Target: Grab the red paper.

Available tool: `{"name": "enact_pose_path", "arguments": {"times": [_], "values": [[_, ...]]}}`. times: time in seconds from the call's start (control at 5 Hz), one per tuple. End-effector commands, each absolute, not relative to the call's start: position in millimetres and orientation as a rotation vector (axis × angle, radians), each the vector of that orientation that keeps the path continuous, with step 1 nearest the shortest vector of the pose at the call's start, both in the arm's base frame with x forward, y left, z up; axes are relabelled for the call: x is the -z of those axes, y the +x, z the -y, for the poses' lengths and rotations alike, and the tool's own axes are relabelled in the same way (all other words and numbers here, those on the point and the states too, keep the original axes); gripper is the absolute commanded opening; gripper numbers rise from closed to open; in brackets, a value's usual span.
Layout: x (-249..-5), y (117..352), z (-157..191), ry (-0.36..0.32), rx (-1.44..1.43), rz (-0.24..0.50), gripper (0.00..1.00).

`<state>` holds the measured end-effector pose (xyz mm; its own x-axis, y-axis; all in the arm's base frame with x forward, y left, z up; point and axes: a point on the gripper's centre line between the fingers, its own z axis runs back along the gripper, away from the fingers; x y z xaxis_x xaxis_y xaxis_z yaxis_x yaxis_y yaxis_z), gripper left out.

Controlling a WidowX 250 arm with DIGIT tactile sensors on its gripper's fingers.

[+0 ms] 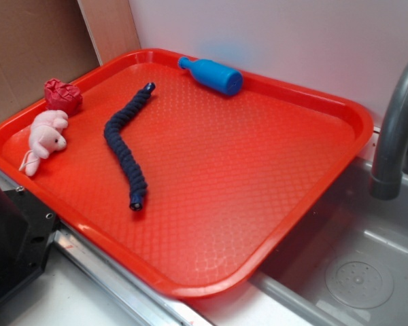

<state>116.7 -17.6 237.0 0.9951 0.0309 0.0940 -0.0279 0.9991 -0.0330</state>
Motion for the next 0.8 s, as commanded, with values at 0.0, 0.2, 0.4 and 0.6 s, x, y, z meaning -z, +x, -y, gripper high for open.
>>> {"name": "enact_pose_path", "arguments": {"times": [0.0,0.2,0.4,0.6], "values": [[-237,117,18,-0.032,-0.029,0.095,1.0],[-218,135,4,0.003,-0.134,0.115,1.0],[-207,149,-10,0.01,-0.217,0.126,1.0],[-188,162,-36,0.016,-0.421,0.181,1.0]]}}
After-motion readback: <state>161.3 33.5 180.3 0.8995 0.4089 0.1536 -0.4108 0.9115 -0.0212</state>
